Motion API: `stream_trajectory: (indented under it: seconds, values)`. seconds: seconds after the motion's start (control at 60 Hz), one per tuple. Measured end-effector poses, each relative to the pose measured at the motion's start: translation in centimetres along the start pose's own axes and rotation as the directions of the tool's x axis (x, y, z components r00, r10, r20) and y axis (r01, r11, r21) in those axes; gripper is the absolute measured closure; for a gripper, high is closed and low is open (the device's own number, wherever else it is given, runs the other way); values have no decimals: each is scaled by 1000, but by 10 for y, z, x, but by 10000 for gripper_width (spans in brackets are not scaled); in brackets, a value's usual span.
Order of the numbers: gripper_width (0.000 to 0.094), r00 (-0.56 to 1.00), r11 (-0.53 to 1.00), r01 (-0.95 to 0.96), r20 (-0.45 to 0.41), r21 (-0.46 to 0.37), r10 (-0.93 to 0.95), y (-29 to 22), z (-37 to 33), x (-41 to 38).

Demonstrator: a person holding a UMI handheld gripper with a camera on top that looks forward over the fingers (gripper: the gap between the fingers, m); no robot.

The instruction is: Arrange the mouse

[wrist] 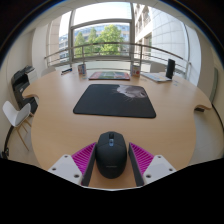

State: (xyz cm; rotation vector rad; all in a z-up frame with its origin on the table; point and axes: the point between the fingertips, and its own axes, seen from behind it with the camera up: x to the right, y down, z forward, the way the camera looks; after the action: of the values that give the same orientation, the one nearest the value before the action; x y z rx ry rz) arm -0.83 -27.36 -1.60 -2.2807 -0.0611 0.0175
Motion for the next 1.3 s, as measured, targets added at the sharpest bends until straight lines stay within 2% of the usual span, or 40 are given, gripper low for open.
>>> stream_trajectory:
  seconds: [0.033,0.217,0.367,0.433,0.533,0.7,0.8,0.9,1.0,1.067,1.233,1.3]
  values:
    - [411,1000,1000,1,-3,8,-1,-1,2,0]
    - [517,1000,1000,3,-26,27,-3,-4,2,2]
    - [538,999,1000,-22,-44,6,22,-5,0,1]
    - [537,998,999,-31,-55,28,32,-21,-13,3]
    - [538,996,993,-52,-67,108,60,-78,-36,11]
    - [539,991,954,-65,-96,292,97,-228,-55,26]
    - [540,991,935,-40,-103,353,82,-285,-12,30]
    - [540,992,953,-40,-104,299,74,-292,54,25]
    - [538,992,981,-40,-110,188,61,-246,131,20]
    - [533,992,994,-48,-111,99,59,-226,155,21]
    - [427,993,996,-82,-91,-24,79,-176,192,17]
    - [337,991,996,-81,-108,-29,77,-173,190,21]
